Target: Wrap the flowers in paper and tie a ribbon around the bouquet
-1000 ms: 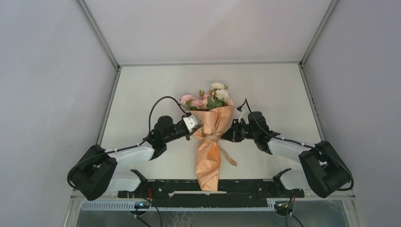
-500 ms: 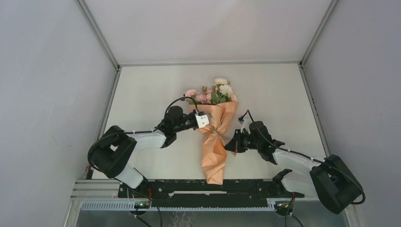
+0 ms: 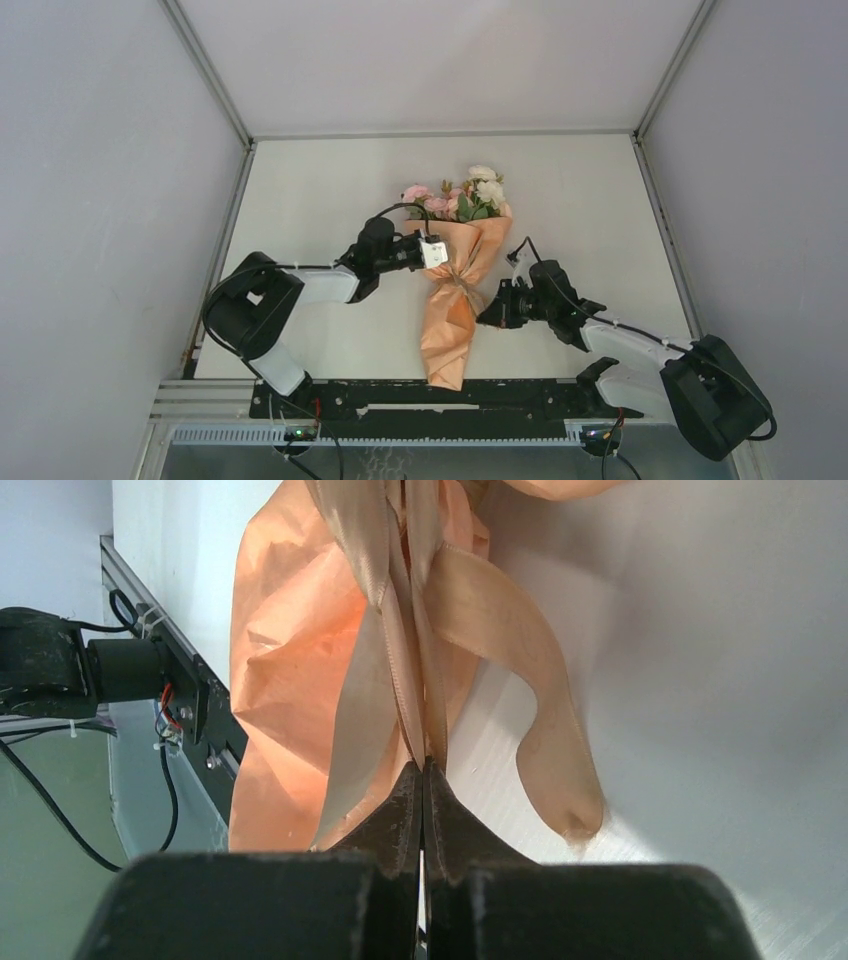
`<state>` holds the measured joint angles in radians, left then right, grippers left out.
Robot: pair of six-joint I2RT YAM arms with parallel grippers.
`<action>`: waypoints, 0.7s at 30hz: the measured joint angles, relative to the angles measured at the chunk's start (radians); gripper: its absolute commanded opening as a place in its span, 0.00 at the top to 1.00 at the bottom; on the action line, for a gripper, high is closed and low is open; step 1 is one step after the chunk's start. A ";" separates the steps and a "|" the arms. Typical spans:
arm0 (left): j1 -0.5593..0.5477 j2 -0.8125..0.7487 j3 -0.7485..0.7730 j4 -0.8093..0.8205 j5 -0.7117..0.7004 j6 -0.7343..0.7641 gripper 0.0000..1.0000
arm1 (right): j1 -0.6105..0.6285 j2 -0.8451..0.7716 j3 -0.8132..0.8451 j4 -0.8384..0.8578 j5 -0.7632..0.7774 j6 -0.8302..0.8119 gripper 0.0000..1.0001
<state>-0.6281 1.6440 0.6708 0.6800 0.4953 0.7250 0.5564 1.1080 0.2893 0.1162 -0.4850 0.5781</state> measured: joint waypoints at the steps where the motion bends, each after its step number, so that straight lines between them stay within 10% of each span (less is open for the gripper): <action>1: 0.002 0.004 0.005 -0.006 0.002 0.002 1.00 | 0.000 -0.015 -0.005 -0.006 -0.001 0.000 1.00; 21: -0.042 -0.072 0.033 -0.016 0.013 -0.335 0.79 | -0.123 0.084 0.175 0.000 -0.059 -0.025 1.00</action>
<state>-0.6697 1.5715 0.7040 0.6636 0.5079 0.3901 0.4332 1.1919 0.4648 0.1165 -0.5442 0.5533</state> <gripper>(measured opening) 0.143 0.006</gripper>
